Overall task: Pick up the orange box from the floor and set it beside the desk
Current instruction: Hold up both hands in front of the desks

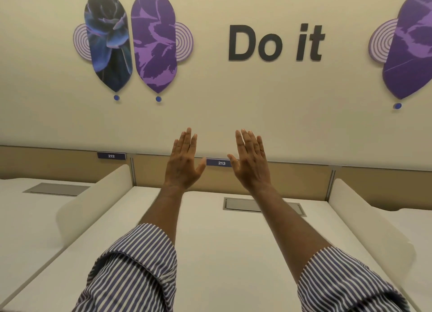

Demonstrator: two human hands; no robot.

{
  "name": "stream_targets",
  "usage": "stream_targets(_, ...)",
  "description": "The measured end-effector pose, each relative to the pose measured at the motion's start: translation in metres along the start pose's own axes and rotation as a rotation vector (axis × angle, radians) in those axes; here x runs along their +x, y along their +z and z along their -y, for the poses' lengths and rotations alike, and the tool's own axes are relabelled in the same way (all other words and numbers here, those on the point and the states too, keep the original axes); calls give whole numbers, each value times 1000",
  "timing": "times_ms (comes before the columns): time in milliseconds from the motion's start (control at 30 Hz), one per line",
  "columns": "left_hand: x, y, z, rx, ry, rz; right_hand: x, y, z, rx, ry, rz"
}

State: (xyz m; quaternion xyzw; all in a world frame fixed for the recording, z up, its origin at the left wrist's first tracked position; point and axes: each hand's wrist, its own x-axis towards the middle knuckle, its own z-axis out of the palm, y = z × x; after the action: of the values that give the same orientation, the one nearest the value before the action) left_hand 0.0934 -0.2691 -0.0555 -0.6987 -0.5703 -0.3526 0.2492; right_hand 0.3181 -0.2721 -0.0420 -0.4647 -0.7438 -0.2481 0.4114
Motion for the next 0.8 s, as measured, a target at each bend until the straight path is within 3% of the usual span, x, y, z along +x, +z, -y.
stream_targets(800, -192, -123, -26, -71, -26, 80, -174, -104, 117, 38, 76, 170)
